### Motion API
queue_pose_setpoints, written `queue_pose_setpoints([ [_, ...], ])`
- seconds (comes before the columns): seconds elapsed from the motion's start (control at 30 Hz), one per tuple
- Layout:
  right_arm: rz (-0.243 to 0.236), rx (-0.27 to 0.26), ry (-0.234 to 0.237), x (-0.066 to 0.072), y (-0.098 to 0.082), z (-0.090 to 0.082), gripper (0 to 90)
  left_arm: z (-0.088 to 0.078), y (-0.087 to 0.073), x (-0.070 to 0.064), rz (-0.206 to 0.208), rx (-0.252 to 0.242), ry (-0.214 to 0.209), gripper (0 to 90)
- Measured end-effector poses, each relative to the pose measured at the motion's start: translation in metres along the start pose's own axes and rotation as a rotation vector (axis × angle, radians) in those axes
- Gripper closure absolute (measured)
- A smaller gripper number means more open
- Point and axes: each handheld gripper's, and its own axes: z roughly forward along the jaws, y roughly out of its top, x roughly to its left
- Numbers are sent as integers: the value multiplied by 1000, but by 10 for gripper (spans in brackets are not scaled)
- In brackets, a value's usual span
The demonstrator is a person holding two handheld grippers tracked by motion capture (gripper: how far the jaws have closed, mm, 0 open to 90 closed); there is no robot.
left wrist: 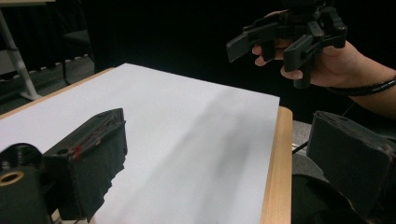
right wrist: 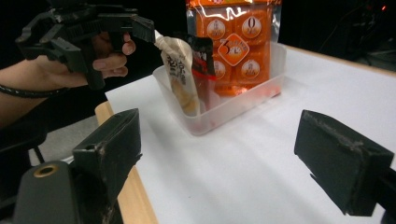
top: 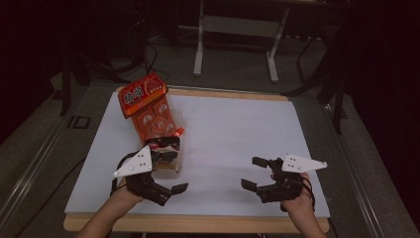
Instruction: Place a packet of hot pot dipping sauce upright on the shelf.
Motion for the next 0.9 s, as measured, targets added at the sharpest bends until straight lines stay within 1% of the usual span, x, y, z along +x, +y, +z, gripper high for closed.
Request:
queue_pose_setpoints([
  [0.03,5,4,4,-1,-2,1,145,2,-2,-1,1,4,1,56],
  [0.13,-1,21,-5,-2,-6,4,145,6,-7,-3,-8,22,-9,56],
  [0.27,-9,32,-3,-3,-10,8,145,10,-13,-8,-20,24,-29,56],
  [0.43,1,33,3,-6,-14,10,145,15,-21,-14,-25,38,-49,56],
  [0.57,0,31,0,-7,-15,11,145,19,-26,-17,-28,44,-55,56],
  [0.67,2,33,0,-8,-16,11,145,22,-30,-20,-25,56,-55,56],
  [0.73,1,36,-1,-8,-16,11,145,24,-32,-21,-31,64,-60,56],
  [0.83,-2,41,-2,-8,-17,12,145,28,-37,-25,-23,77,-61,56],
  [0.9,-7,42,-1,-8,-18,12,145,30,-41,-26,-26,78,-76,56],
])
